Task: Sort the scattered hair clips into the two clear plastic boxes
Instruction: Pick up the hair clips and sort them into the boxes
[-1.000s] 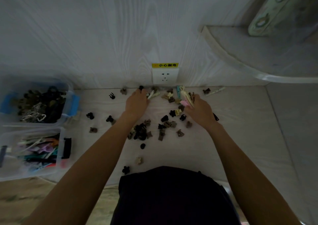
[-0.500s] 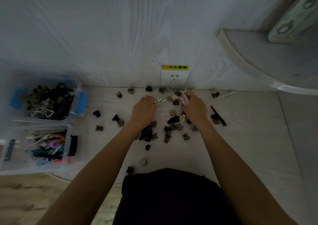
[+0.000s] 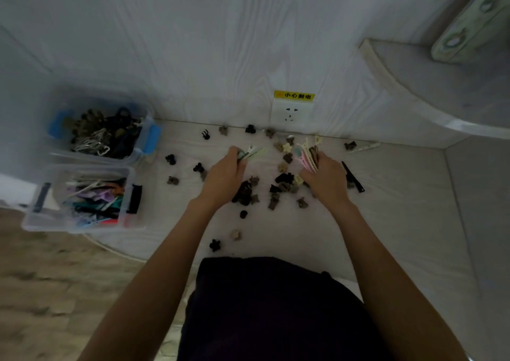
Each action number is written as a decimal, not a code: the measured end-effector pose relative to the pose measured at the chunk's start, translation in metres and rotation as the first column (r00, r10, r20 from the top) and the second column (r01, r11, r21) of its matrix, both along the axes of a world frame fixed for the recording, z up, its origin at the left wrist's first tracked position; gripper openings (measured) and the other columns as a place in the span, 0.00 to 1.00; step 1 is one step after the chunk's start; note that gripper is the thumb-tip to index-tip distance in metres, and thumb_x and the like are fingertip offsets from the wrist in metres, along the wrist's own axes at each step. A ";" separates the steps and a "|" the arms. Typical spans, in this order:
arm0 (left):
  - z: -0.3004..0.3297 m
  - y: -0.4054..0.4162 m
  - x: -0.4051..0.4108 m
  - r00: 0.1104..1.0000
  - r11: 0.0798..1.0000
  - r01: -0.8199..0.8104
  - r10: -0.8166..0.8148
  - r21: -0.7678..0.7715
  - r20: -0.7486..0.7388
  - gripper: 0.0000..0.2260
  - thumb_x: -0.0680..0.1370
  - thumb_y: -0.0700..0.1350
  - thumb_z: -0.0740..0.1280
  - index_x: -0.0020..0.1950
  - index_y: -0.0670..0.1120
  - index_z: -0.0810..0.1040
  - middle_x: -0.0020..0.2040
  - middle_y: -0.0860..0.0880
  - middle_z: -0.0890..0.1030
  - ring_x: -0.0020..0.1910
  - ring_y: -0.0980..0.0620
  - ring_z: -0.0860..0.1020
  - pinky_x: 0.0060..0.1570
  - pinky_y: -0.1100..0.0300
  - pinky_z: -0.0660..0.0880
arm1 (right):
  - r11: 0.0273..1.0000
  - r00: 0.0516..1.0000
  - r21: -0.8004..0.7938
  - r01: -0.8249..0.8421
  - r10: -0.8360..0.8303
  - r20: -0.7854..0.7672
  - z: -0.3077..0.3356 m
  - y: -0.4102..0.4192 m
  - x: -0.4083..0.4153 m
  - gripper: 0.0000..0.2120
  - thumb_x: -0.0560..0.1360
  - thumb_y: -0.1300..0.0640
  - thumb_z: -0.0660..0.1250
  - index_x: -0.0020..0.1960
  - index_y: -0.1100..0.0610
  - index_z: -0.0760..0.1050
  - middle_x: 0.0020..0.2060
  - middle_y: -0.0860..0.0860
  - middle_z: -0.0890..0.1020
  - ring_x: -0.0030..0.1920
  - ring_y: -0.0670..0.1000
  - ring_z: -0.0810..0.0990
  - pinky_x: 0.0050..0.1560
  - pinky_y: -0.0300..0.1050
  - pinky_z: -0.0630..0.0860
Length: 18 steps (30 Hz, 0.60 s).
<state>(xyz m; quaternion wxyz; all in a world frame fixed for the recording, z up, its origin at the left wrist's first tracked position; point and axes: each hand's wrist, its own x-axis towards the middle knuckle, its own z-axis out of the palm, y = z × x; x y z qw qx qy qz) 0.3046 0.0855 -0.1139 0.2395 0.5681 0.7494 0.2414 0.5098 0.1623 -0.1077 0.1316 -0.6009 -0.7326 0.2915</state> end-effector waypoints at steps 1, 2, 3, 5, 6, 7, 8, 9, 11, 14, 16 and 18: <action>0.005 -0.008 -0.004 1.000 0.999 -0.012 0.011 0.031 0.012 0.08 0.81 0.46 0.55 0.54 0.42 0.67 0.37 0.48 0.75 0.31 0.50 0.71 0.29 0.55 0.66 | 0.999 0.999 -0.005 -0.034 0.034 -0.021 0.006 -0.006 -0.004 0.08 0.72 0.57 0.67 0.45 0.60 0.71 0.37 0.56 0.76 0.36 0.55 0.75 0.36 0.43 0.65; 0.012 -0.015 -0.009 0.999 0.998 -0.026 0.024 0.059 0.022 0.07 0.81 0.46 0.55 0.53 0.42 0.67 0.39 0.48 0.76 0.33 0.48 0.73 0.32 0.54 0.68 | 0.998 0.997 -0.023 -0.063 0.062 -0.038 0.009 -0.012 -0.009 0.10 0.73 0.55 0.67 0.48 0.61 0.73 0.39 0.56 0.77 0.38 0.55 0.75 0.36 0.43 0.66; 0.018 -0.024 -0.016 0.999 0.996 -0.042 0.039 0.079 0.033 0.07 0.81 0.45 0.56 0.53 0.43 0.68 0.39 0.48 0.76 0.35 0.47 0.74 0.34 0.55 0.69 | 0.995 0.995 -0.044 -0.085 0.082 -0.055 0.013 -0.019 -0.015 0.12 0.74 0.54 0.67 0.52 0.61 0.74 0.41 0.56 0.78 0.39 0.55 0.76 0.37 0.43 0.67; 0.031 -0.041 -0.034 0.998 0.992 -0.061 0.058 0.108 0.024 0.07 0.81 0.46 0.56 0.52 0.43 0.69 0.39 0.49 0.74 0.35 0.48 0.73 0.35 0.56 0.67 | 0.990 0.992 -0.107 -0.097 0.087 -0.089 0.016 -0.032 -0.029 0.16 0.74 0.53 0.66 0.57 0.61 0.74 0.44 0.55 0.78 0.42 0.53 0.75 0.38 0.42 0.66; 0.038 -0.050 -0.044 0.998 0.990 -0.065 0.065 0.123 0.003 0.07 0.81 0.46 0.57 0.52 0.43 0.70 0.39 0.49 0.73 0.35 0.48 0.73 0.35 0.56 0.67 | 0.985 0.991 -0.145 -0.099 0.084 -0.105 0.017 -0.038 -0.036 0.16 0.75 0.52 0.66 0.57 0.61 0.73 0.44 0.54 0.77 0.41 0.52 0.74 0.37 0.42 0.65; 0.043 -0.060 -0.056 0.997 0.988 -0.069 0.073 0.141 -0.022 0.07 0.80 0.46 0.58 0.52 0.42 0.70 0.39 0.49 0.73 0.35 0.48 0.73 0.35 0.56 0.67 | 0.977 0.988 -0.185 -0.110 0.087 -0.127 0.019 -0.045 -0.045 0.15 0.76 0.52 0.65 0.57 0.61 0.73 0.42 0.54 0.77 0.39 0.51 0.74 0.35 0.43 0.65; 0.048 -0.070 -0.070 0.995 0.985 -0.073 0.082 0.158 -0.051 0.08 0.80 0.45 0.59 0.53 0.42 0.71 0.40 0.48 0.74 0.36 0.48 0.74 0.36 0.56 0.68 | 0.965 0.981 -0.228 -0.131 0.092 -0.171 0.019 -0.051 -0.055 0.13 0.76 0.52 0.64 0.55 0.60 0.73 0.40 0.52 0.76 0.38 0.50 0.73 0.34 0.43 0.66; 0.053 -0.085 -0.089 0.991 0.983 -0.089 0.103 0.160 -0.084 0.08 0.80 0.45 0.60 0.54 0.42 0.72 0.41 0.47 0.75 0.37 0.48 0.74 0.37 0.56 0.69 | 0.950 0.968 -0.265 -0.166 0.106 -0.228 0.021 -0.059 -0.071 0.10 0.77 0.52 0.64 0.54 0.58 0.74 0.38 0.50 0.75 0.37 0.48 0.73 0.35 0.42 0.67; 0.057 -0.109 -0.122 0.980 0.985 -0.103 0.124 0.136 -0.157 0.09 0.79 0.44 0.61 0.56 0.40 0.72 0.42 0.44 0.76 0.38 0.45 0.75 0.37 0.57 0.66 | 0.935 0.937 -0.295 -0.199 0.094 -0.335 0.026 -0.072 -0.095 0.05 0.77 0.53 0.63 0.50 0.54 0.75 0.38 0.46 0.75 0.40 0.47 0.73 0.43 0.41 0.67; 0.058 -0.145 -0.172 0.959 0.992 -0.115 0.123 0.047 -0.256 0.08 0.78 0.42 0.63 0.54 0.39 0.73 0.45 0.39 0.77 0.42 0.41 0.77 0.38 0.56 0.65 | 0.915 0.912 -0.317 -0.248 0.110 -0.396 0.037 -0.089 -0.138 0.08 0.77 0.53 0.64 0.53 0.56 0.74 0.42 0.46 0.76 0.43 0.45 0.74 0.44 0.34 0.67; 0.053 -0.160 -0.202 0.947 0.995 -0.096 0.085 -0.020 -0.310 0.09 0.77 0.44 0.64 0.54 0.39 0.74 0.47 0.40 0.78 0.45 0.41 0.78 0.40 0.54 0.67 | 0.900 0.901 -0.319 -0.298 0.155 -0.405 0.046 -0.097 -0.167 0.06 0.76 0.54 0.65 0.48 0.56 0.73 0.37 0.47 0.75 0.37 0.41 0.72 0.38 0.32 0.67; 0.042 -0.168 -0.227 0.956 0.995 -0.034 0.005 -0.092 -0.293 0.11 0.76 0.46 0.67 0.55 0.42 0.76 0.51 0.41 0.78 0.49 0.42 0.78 0.45 0.54 0.71 | 0.892 0.895 -0.279 -0.355 0.238 -0.378 0.051 -0.105 -0.195 0.05 0.76 0.52 0.65 0.45 0.52 0.73 0.34 0.44 0.73 0.35 0.40 0.71 0.42 0.37 0.66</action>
